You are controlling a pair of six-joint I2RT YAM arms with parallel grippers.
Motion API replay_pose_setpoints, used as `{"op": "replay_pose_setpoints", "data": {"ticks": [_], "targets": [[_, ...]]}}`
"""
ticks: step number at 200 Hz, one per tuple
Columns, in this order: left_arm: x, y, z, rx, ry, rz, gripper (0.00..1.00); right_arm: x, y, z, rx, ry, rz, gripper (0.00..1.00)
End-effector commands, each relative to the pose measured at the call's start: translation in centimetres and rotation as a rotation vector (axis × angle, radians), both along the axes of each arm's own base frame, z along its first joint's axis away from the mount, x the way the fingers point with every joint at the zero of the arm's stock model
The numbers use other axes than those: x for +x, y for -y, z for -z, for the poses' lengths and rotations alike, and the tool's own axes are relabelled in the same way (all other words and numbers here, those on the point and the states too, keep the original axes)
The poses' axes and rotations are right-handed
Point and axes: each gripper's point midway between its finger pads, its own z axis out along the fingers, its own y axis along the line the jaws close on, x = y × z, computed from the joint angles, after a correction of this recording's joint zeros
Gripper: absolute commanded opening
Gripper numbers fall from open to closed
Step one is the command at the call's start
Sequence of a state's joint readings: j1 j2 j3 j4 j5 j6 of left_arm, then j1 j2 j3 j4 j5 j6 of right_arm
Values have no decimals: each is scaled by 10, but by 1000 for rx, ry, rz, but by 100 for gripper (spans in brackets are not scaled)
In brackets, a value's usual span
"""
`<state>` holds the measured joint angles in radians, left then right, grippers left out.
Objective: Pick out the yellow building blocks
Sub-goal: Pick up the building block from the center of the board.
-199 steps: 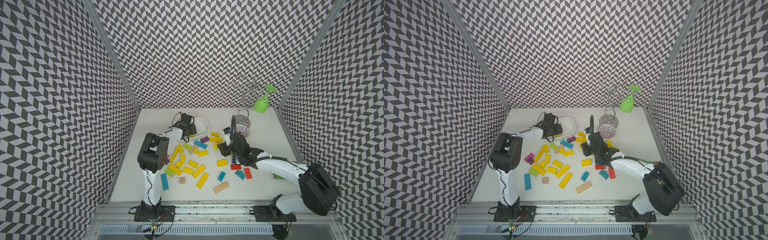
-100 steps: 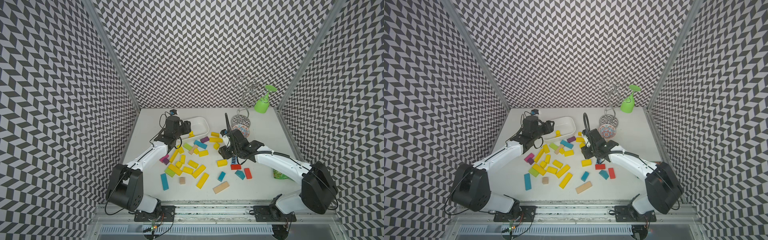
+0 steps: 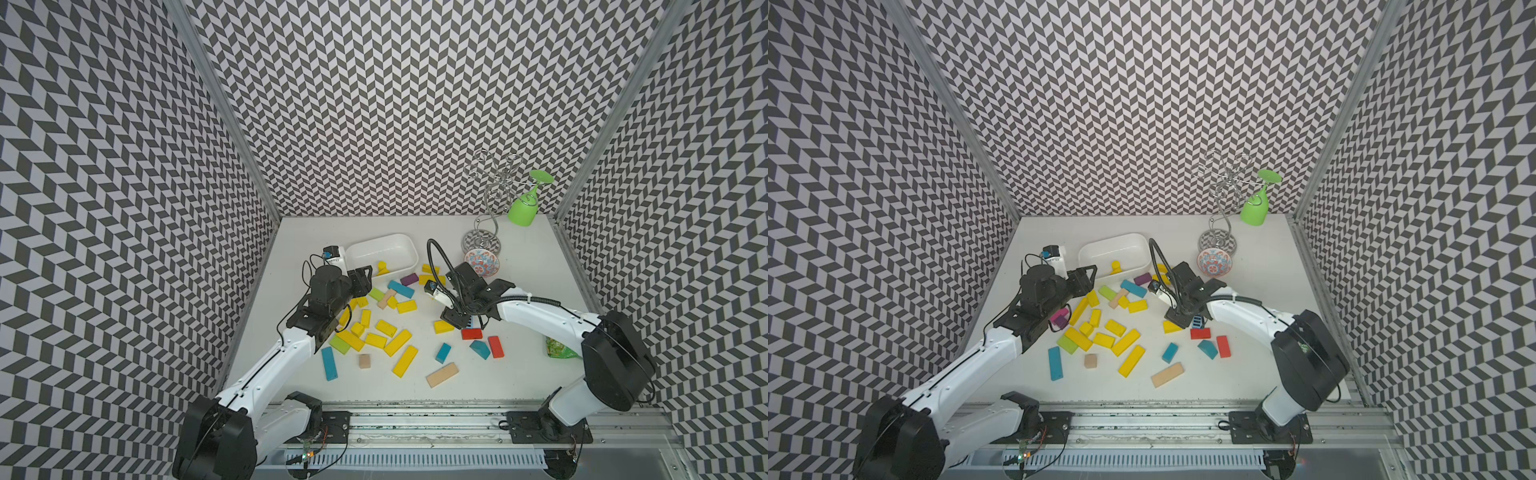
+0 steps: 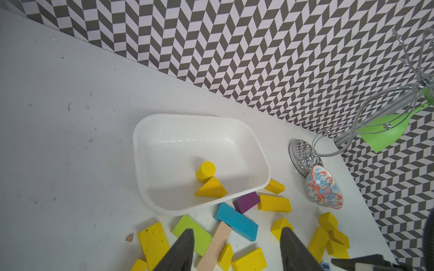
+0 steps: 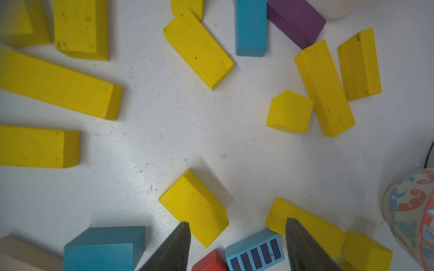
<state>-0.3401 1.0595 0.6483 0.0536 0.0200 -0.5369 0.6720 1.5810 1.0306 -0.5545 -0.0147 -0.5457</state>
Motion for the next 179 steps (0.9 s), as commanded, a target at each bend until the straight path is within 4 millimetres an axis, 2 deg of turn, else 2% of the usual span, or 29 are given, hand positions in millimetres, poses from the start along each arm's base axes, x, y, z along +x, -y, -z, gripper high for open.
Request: {"op": "replay_pose_setpoints", "data": {"ticks": [1,77,101,134,157,179], "targets": [[-6,-4,-9,-20,37,-15,60,-6,3,16,-84,25,-172,68],[-18,-21,-14,-23,73,-82,60,-14,-13,43,-60,-59,-244,68],[-20,-23,-15,-18,77,-89,60,-10,-16,52,-72,-71,-238,63],[-20,-26,-19,-13,91,-106,60,-11,-16,60,-67,-86,-235,52],[-19,-28,-18,-11,88,-116,60,-12,-15,60,-69,-89,-222,34],[-19,-38,-8,-6,49,-179,60,-7,-19,49,-50,-70,-208,18]]}}
